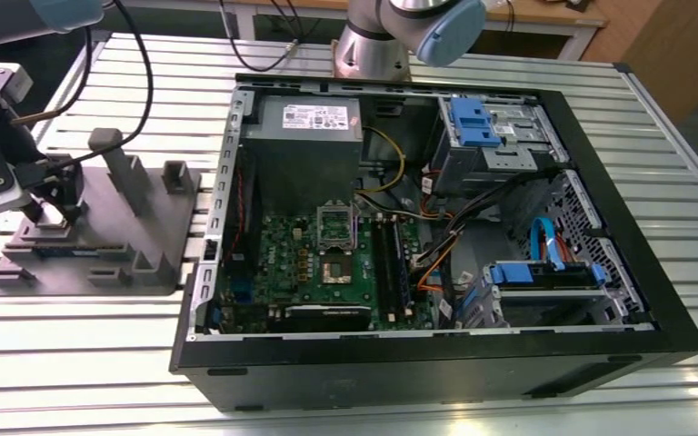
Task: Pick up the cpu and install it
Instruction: 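Pick up the cpu and move it towards the insertion slot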
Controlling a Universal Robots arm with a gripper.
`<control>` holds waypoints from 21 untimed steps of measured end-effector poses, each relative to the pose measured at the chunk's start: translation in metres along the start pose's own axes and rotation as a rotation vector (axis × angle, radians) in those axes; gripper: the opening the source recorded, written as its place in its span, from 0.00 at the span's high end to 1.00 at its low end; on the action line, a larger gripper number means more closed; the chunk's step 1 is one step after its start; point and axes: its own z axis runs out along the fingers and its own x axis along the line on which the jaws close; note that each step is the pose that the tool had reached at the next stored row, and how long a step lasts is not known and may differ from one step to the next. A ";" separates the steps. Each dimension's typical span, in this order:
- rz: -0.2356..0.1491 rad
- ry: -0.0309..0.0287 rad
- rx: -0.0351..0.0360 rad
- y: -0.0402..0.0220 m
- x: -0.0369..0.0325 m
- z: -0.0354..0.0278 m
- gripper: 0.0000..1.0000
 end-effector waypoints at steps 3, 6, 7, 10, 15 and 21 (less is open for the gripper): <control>0.000 -0.0001 0.0001 0.0005 0.0020 -0.0007 0.53; 0.000 -0.0010 0.0000 0.0005 0.0047 -0.0008 0.53; 0.000 -0.0010 0.0000 0.0005 0.0055 -0.0008 0.53; 0.000 -0.0011 0.0000 0.0005 0.0064 -0.0003 0.53; 0.000 -0.0010 0.0001 0.0004 0.0066 0.0030 0.53; 0.000 -0.0008 0.0002 0.0003 0.0068 0.0055 0.53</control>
